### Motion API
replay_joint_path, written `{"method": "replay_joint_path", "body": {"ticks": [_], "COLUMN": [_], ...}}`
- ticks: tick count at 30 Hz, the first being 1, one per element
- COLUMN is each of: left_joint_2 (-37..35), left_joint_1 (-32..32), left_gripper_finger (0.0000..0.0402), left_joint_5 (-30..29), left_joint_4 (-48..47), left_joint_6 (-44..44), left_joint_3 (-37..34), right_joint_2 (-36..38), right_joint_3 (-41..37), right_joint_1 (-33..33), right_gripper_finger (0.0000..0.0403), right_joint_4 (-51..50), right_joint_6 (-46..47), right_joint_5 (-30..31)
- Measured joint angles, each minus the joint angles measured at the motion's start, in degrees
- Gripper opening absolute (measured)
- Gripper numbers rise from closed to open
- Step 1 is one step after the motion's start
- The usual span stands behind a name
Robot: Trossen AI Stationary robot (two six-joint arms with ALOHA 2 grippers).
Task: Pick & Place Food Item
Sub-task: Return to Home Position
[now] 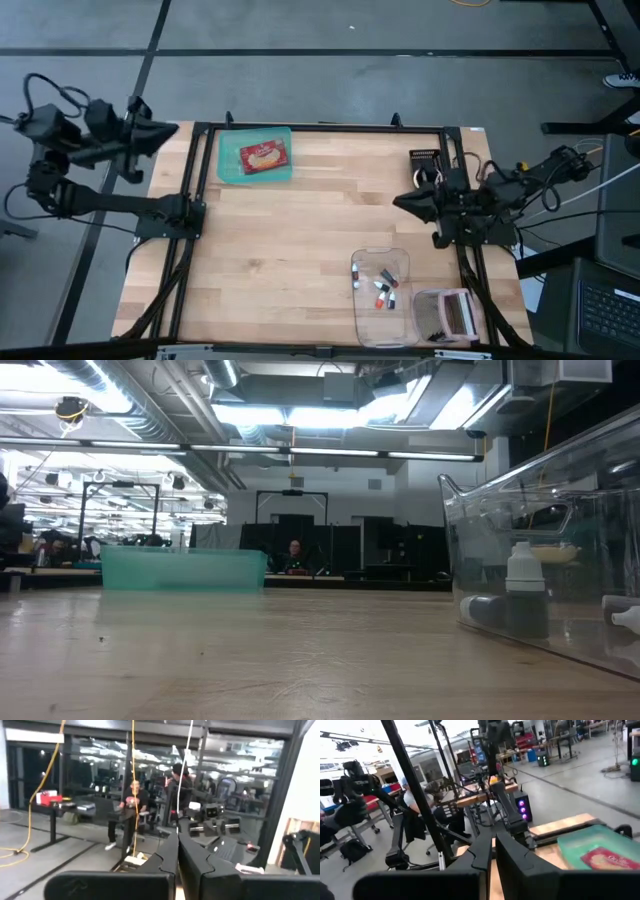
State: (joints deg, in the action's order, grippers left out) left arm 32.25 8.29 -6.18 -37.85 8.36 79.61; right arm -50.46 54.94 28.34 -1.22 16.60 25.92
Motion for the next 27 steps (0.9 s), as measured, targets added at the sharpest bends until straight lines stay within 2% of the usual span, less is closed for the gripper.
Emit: {"method": "replay_joint_path", "body": {"ticks": [6,9,13,17,21,22,24,27], "left_joint_2": [-7.2,-12.5,-19.5,-26.3,-32.3,-32.1,-32.0,-31.4], "left_joint_1": [0.0,0.3,1.5,2.9,3.2,3.2,3.2,3.2], "left_gripper_finger": [0.0004,0.0004,0.0008,0.0007,0.0004,0.0004,0.0006,0.0009], "left_joint_5": [-2.5,-4.2,-3.8,-2.0,-4.2,-4.5,-4.2,-5.4], "left_joint_4": [-6.0,-6.3,-3.5,4.0,7.3,8.7,5.2,10.7], "left_joint_6": [1.5,2.5,5.3,5.7,7.7,8.5,8.9,9.0], "left_joint_3": [-0.3,-3.9,-12.9,-25.0,-35.9,-37.9,-39.6,-43.8], "right_joint_2": [3.2,6.3,12.6,18.1,20.7,21.2,22.1,23.2], "right_joint_3": [0.0,-2.9,-15.6,-29.3,-37.0,-38.0,-39.7,-42.3], "right_joint_1": [0.9,1.3,2.4,3.4,3.6,3.6,3.7,3.7], "right_gripper_finger": [0.0027,0.0027,0.0027,0.0027,0.0027,0.0027,0.0027,0.0027], "right_joint_4": [0.3,1.2,15.0,29.9,37.0,38.5,39.4,39.1], "right_joint_6": [-4.9,-6.9,-9.3,-9.7,-9.5,-10.0,-10.0,-7.6], "right_joint_5": [-4.1,-4.3,-4.9,-6.0,-5.6,-5.6,-5.8,-5.8]}}
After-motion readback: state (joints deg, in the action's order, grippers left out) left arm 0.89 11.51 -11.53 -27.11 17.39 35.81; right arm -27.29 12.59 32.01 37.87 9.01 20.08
